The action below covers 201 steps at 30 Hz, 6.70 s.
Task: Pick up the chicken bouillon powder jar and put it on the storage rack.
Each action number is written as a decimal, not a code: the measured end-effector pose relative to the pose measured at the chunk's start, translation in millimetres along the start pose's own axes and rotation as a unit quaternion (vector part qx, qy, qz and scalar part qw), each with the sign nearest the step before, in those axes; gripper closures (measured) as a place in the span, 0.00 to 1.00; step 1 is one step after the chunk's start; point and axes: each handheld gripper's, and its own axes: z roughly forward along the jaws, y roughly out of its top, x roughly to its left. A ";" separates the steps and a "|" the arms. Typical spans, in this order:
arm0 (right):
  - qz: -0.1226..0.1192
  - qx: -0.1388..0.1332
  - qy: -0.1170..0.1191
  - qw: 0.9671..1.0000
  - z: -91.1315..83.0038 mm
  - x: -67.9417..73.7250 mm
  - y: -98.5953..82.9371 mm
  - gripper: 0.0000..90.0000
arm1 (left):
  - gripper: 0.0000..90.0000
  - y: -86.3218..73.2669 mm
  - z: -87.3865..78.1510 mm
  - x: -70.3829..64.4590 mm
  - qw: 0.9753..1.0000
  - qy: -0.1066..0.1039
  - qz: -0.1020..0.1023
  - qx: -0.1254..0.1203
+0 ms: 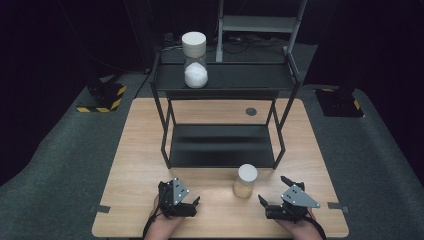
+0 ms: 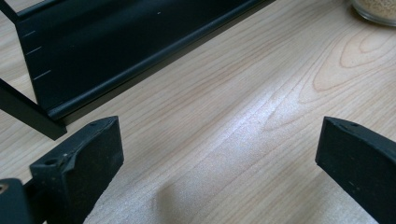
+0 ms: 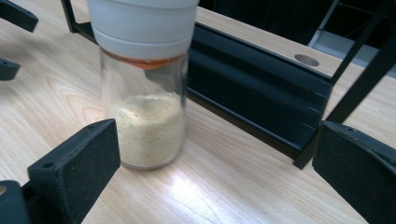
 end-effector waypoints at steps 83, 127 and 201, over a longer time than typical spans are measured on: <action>0.054 -0.078 0.055 0.994 50.2 9.7 -0.9 0.38 | 0.01 -4.0 -2.1 2.9 1.000 -0.007 -0.001 -0.011; 0.051 -0.132 0.011 0.990 12.9 -31.5 95.1 0.39 | 0.01 -5.0 -2.3 6.8 1.000 -0.018 0.000 -0.014; 0.035 -0.212 -0.066 0.974 38.9 -60.9 253.5 0.39 | 0.01 -8.5 -3.4 13.1 0.999 -0.030 -0.011 -0.022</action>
